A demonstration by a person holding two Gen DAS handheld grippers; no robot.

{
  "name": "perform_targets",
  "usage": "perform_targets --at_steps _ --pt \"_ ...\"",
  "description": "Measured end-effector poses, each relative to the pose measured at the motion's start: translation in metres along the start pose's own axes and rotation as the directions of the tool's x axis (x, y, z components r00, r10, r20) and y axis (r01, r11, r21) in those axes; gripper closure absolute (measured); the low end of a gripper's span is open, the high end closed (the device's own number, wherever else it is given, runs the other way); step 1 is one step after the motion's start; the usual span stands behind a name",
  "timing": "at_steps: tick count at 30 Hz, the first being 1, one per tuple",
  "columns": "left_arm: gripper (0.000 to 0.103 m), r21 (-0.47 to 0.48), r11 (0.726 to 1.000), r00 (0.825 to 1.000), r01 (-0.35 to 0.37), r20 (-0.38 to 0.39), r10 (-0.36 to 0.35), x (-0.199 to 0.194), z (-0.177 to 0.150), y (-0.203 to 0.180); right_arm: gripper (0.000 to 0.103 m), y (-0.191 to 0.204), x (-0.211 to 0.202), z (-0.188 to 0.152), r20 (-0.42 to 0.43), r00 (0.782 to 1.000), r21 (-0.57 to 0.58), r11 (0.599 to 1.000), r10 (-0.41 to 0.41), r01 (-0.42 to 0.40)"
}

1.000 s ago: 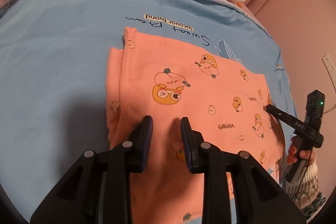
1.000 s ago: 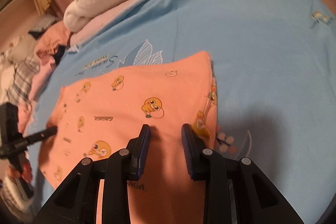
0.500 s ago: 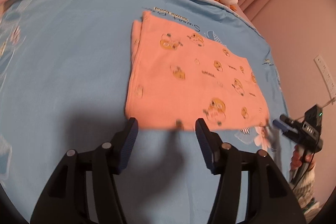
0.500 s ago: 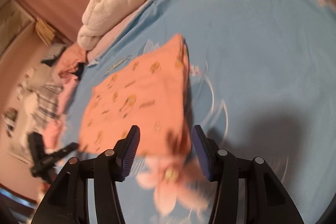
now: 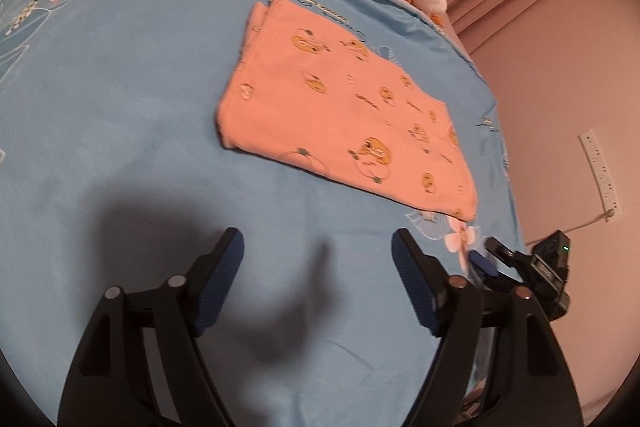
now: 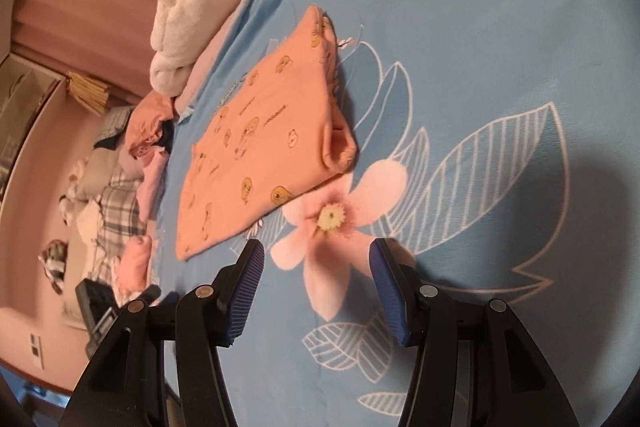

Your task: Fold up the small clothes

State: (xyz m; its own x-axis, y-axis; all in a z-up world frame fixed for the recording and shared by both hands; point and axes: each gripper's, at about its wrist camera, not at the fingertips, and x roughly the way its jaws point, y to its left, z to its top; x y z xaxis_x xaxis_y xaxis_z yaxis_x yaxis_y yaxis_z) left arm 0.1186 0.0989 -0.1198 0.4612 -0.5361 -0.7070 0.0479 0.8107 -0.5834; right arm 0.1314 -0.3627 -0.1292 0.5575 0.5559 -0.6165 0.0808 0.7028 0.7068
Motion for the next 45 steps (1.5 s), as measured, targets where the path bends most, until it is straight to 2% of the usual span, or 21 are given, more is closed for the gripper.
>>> perform_targets --at_steps 3,8,13,17,24,26,29,31,32,37,38,39,41,43,45 --pt "0.016 -0.010 1.000 1.000 0.018 -0.008 -0.018 0.003 -0.002 -0.003 0.049 -0.002 0.007 0.005 0.014 1.000 0.025 0.999 0.024 -0.024" --pt "0.015 -0.026 0.999 0.999 0.019 -0.028 -0.020 0.015 0.006 -0.004 0.049 -0.001 0.020 0.018 0.044 0.997 0.042 0.997 0.061 -0.063" --pt "0.011 0.001 1.000 1.000 0.013 -0.029 -0.013 0.024 0.025 -0.010 0.049 0.003 0.039 0.037 0.081 0.994 0.065 0.994 0.079 -0.084" --pt "0.011 0.012 0.999 0.999 -0.031 0.023 0.031 0.024 0.046 -0.004 0.049 0.009 0.040 0.047 0.117 0.993 0.039 0.999 0.028 -0.033" --pt "0.011 -0.088 0.986 0.985 -0.144 0.079 0.151 0.043 0.084 0.044 0.049 0.006 0.024 0.055 0.185 0.979 -0.018 0.996 -0.085 0.090" --pt "0.011 -0.113 0.991 0.993 -0.074 0.088 0.084 0.047 0.096 0.053 0.049 0.004 0.018 0.058 0.199 0.974 -0.020 0.994 -0.105 0.111" --pt "0.011 -0.123 0.992 0.998 0.020 0.054 -0.014 0.059 0.117 0.059 0.049 0.005 0.007 0.061 0.233 0.964 -0.028 0.990 -0.130 0.141" --pt "0.015 -0.121 0.989 0.996 0.086 0.032 -0.083 0.069 0.129 0.057 0.049 0.008 0.000 0.064 0.260 0.957 -0.041 0.989 -0.129 0.144" --pt "0.021 -0.124 0.985 0.993 0.120 0.013 -0.119 0.078 0.134 0.055 0.049 0.010 -0.002 0.065 0.267 0.955 -0.051 0.988 -0.126 0.145" --pt "0.023 -0.070 0.987 0.989 0.143 -0.030 -0.145 0.102 0.143 0.034 0.049 0.034 0.000 0.071 0.270 0.958 -0.135 0.982 -0.095 0.135" --pt "0.033 -0.072 0.986 0.988 0.148 -0.030 -0.151 0.103 0.144 0.032 0.049 0.040 0.004 0.073 0.264 0.961 -0.160 0.978 -0.087 0.133" --pt "0.059 -0.076 0.986 0.988 0.150 -0.036 -0.153 0.106 0.145 0.031 0.049 0.047 0.008 0.074 0.253 0.964 -0.188 0.973 -0.081 0.131" --pt "0.086 -0.078 0.992 0.993 0.102 -0.057 -0.107 0.112 0.147 0.032 0.049 0.060 0.020 0.077 0.221 0.973 -0.238 0.963 -0.073 0.126" --pt "0.084 -0.089 0.994 0.996 0.070 -0.050 -0.074 0.109 0.146 0.033 0.049 0.074 0.035 0.079 0.182 0.981 -0.289 0.950 -0.070 0.121" --pt "0.087 -0.067 0.997 0.998 0.043 -0.034 -0.045 0.103 0.146 0.029 0.049 0.090 0.051 0.080 0.142 0.988 -0.353 0.929 -0.063 0.110"
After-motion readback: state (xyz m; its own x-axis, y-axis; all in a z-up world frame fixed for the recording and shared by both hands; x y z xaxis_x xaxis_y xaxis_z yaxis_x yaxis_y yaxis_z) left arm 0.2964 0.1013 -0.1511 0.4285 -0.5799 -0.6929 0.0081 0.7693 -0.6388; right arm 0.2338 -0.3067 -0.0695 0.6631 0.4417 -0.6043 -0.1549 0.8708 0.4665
